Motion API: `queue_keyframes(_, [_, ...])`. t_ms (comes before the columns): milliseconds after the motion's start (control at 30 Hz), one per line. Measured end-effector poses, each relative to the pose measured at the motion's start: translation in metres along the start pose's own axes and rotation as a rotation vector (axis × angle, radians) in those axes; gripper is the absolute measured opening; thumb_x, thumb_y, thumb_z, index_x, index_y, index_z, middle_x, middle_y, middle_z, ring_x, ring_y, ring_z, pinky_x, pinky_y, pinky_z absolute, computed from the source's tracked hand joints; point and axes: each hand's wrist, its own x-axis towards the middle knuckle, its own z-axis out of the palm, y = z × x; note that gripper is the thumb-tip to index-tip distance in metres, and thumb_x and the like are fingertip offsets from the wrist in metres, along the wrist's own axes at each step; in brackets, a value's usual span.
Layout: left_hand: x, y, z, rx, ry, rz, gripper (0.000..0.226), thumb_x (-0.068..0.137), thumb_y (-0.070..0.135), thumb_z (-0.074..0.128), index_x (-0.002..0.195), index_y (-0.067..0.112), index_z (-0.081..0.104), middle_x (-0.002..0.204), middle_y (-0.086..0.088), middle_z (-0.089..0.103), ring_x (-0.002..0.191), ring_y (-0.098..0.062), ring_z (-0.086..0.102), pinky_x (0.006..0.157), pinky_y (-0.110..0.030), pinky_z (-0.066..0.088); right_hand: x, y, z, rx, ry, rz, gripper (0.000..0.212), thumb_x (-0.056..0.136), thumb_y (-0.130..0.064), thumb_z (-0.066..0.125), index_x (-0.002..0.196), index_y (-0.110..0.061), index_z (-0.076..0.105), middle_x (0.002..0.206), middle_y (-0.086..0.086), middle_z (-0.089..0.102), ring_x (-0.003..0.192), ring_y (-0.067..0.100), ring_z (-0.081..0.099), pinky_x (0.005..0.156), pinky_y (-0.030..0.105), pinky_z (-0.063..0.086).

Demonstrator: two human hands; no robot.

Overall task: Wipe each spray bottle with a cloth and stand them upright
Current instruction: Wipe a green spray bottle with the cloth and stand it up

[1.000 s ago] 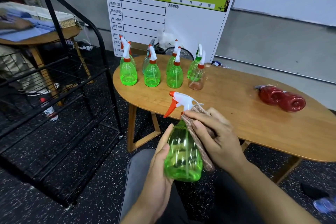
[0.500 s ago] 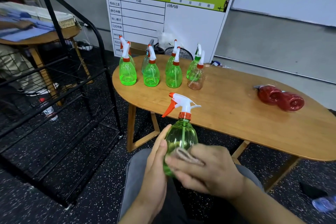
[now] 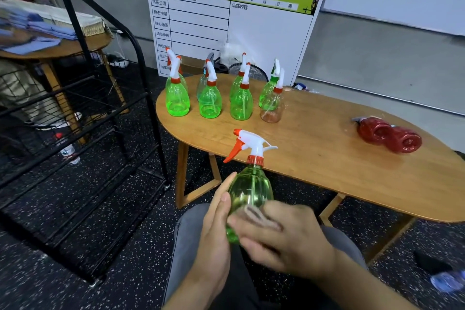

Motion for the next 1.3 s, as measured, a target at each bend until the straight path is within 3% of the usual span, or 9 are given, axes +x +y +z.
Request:
queue_keyframes(133, [0.0, 0.003, 0.0, -0.017, -0.007, 0.004, 0.054, 0.103, 0.045, 0.039, 0.153, 0.026, 0.051, 0.137, -0.011, 0.07, 0.129, -0.029, 0.067, 0.105, -0.039, 0.056, 0.001, 0.001, -0.011, -0.097, -0.026, -0.167, 0.036, 0.097, -0.038, 0.069, 0.133, -0.031, 0.071, 0.088, -0.006, 0.056, 0.071, 0.008, 0.045, 0.058, 0.021, 0.038])
queue_keyframes(233, [0.0, 0.003, 0.002, 0.022, -0.007, 0.005, 0.054, 0.102, 0.048, 0.041, 0.152, 0.032, 0.052, 0.137, -0.006, 0.071, 0.13, -0.026, 0.066, 0.107, -0.049, 0.052, 0.012, 0.016, -0.01, -0.088, 0.018, -0.036, 0.03, 0.104, -0.039, 0.058, 0.134, -0.035, 0.063, 0.087, -0.008, 0.054, 0.068, 0.004, 0.041, 0.054, 0.018, 0.04])
queue_keyframes(400, [-0.002, 0.008, 0.004, 0.041, -0.001, 0.013, 0.049, 0.106, 0.048, 0.046, 0.152, 0.032, 0.051, 0.142, -0.002, 0.068, 0.133, -0.023, 0.064, 0.114, -0.056, 0.046, 0.036, 0.036, -0.013, -0.024, 0.144, 0.338, 0.033, 0.107, -0.045, 0.049, 0.128, -0.034, 0.071, 0.083, -0.011, 0.048, 0.063, 0.0, 0.041, 0.047, 0.022, 0.04])
queue_keyframes(533, [-0.003, 0.009, 0.003, 0.004, 0.02, 0.001, 0.047, 0.107, 0.047, 0.047, 0.151, 0.03, 0.054, 0.139, -0.005, 0.07, 0.13, -0.026, 0.066, 0.112, -0.057, 0.049, 0.035, 0.026, -0.005, 0.053, 0.182, 0.394, 0.033, 0.106, -0.043, 0.052, 0.128, -0.03, 0.073, 0.086, -0.016, 0.047, 0.064, 0.003, 0.047, 0.051, 0.02, 0.042])
queue_keyframes(733, [-0.001, 0.002, -0.002, -0.016, 0.028, -0.065, 0.066, 0.101, 0.054, 0.045, 0.152, 0.013, 0.052, 0.132, -0.017, 0.072, 0.125, -0.033, 0.069, 0.108, -0.053, 0.052, 0.007, 0.001, -0.005, -0.001, 0.008, 0.026, 0.03, 0.101, -0.034, 0.065, 0.13, -0.033, 0.071, 0.082, -0.002, 0.062, 0.064, 0.009, 0.05, 0.051, 0.024, 0.046])
queue_keyframes(900, [-0.003, 0.006, 0.002, -0.03, 0.009, -0.029, 0.059, 0.102, 0.054, 0.048, 0.151, 0.022, 0.052, 0.133, -0.013, 0.072, 0.125, -0.03, 0.069, 0.11, -0.051, 0.049, 0.003, 0.003, -0.014, -0.072, -0.04, -0.15, 0.031, 0.099, -0.036, 0.068, 0.129, -0.031, 0.074, 0.084, -0.007, 0.056, 0.068, 0.008, 0.046, 0.057, 0.02, 0.039])
queue_keyframes(967, [-0.002, 0.005, 0.001, 0.002, 0.0, -0.039, 0.072, 0.094, 0.063, 0.054, 0.153, 0.021, 0.051, 0.135, -0.014, 0.071, 0.128, -0.032, 0.067, 0.112, -0.057, 0.048, 0.009, 0.013, -0.014, -0.064, -0.001, -0.089, 0.032, 0.1, -0.036, 0.065, 0.132, -0.034, 0.066, 0.082, -0.005, 0.059, 0.065, 0.007, 0.046, 0.053, 0.023, 0.043])
queue_keyframes(1100, [-0.003, 0.008, 0.0, 0.033, -0.02, 0.023, 0.061, 0.1, 0.053, 0.048, 0.154, 0.025, 0.049, 0.145, -0.009, 0.065, 0.136, -0.03, 0.061, 0.114, -0.062, 0.045, 0.027, 0.031, -0.014, -0.053, 0.121, 0.128, 0.029, 0.107, -0.041, 0.055, 0.134, -0.035, 0.064, 0.081, -0.003, 0.056, 0.061, 0.008, 0.049, 0.045, 0.029, 0.048])
queue_keyframes(1300, [-0.006, 0.008, -0.004, 0.035, -0.1, 0.083, 0.09, 0.079, 0.057, 0.085, 0.155, 0.03, 0.045, 0.144, -0.008, 0.066, 0.133, -0.029, 0.063, 0.104, -0.043, 0.057, 0.033, 0.041, -0.019, -0.116, 0.116, 0.236, 0.033, 0.106, -0.041, 0.054, 0.132, -0.03, 0.071, 0.087, -0.006, 0.047, 0.062, 0.008, 0.046, 0.043, 0.031, 0.047])
